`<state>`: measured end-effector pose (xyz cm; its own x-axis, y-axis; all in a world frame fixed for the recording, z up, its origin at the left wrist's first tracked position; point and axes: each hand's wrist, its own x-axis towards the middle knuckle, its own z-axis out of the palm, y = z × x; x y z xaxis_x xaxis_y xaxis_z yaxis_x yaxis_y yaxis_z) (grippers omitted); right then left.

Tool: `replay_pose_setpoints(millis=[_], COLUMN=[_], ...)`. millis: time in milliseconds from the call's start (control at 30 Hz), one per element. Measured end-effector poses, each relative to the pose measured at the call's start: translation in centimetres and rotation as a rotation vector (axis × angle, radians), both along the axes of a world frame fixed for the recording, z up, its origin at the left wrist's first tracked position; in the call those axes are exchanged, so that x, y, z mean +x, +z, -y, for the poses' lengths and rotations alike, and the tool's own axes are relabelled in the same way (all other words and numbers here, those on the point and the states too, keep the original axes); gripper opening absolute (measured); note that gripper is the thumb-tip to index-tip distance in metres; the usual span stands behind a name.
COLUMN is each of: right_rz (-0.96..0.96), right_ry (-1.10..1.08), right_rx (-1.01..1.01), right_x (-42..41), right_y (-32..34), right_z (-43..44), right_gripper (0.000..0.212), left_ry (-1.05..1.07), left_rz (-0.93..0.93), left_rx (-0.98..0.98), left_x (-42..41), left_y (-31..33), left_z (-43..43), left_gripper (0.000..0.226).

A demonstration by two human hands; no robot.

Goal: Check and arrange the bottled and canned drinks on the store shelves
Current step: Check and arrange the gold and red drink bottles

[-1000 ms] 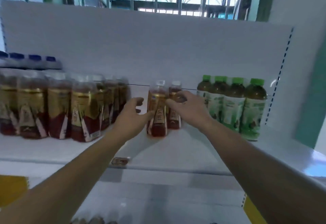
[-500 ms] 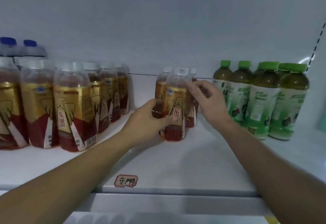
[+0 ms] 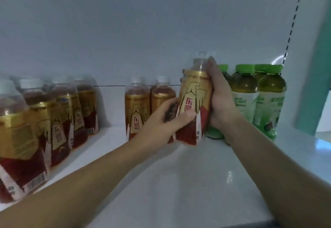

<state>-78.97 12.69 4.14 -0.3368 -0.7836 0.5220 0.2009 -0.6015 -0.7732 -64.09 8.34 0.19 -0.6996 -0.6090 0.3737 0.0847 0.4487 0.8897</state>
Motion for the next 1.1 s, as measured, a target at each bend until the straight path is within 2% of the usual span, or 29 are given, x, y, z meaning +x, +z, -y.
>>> replay_pose_setpoints(millis=[33, 133, 267, 400, 433, 600, 800, 900, 1000, 1033, 1100], right_rz=[0.022, 0.138, 0.181, 0.189, 0.18, 0.157, 0.234, 0.274, 0.274, 0.292, 0.331], right_ry=[-0.022, 0.021, 0.13, 0.216, 0.235, 0.251, 0.189, 0.21, 0.276, 0.3, 0.305], right_rx=[-0.01, -0.001, -0.022, -0.064, -0.084, -0.136, -0.127, -0.114, -0.136, -0.153, -0.175], right_x=[-0.3, -0.4, 0.1, 0.2, 0.2, 0.4, 0.8, 0.6, 0.2, 0.0, -0.1], right_y=[-0.1, -0.2, -0.2, 0.1, 0.0, -0.4, -0.1, 0.0, 0.1, 0.1, 0.1], right_z=[-0.1, -0.2, -0.4, -0.2, 0.0, -0.1, -0.3, -0.3, -0.1, 0.0, -0.1], right_gripper=[0.069, 0.062, 0.061, 0.094, 0.094, 0.063, 0.078, 0.087, 0.09, 0.085, 0.063], left_ry=[-0.023, -0.056, -0.029, -0.015, -0.003, 0.015, 0.025, -0.035, -0.14, -0.188, -0.259], left_rz=[0.023, 0.075, -0.084, -0.201, -0.211, -0.236, -0.235, -0.298, -0.345, -0.347, -0.352], left_rx=[0.028, 0.047, 0.096, 0.059, 0.038, 0.005, -0.011, 0.108, 0.323, 0.404, 0.569], left_x=[-0.3, -0.7, -0.4, 0.2, 0.3, 0.5, 0.6, 0.8, 1.0, 0.9, 0.8], left_y=[-0.7, -2.3, -2.8, -2.5, -2.4, -2.4, -2.4, -2.1, -1.7, -1.6, -1.4], left_z=[0.0, -0.4, -0.9, -1.2, -1.2, -1.5, -1.2, -1.3, -1.2, -1.1, -1.1], left_gripper=[0.081, 0.1, 0.096, 0.084, 0.081, 0.082, 0.085, 0.078, 0.05, 0.047, 0.054])
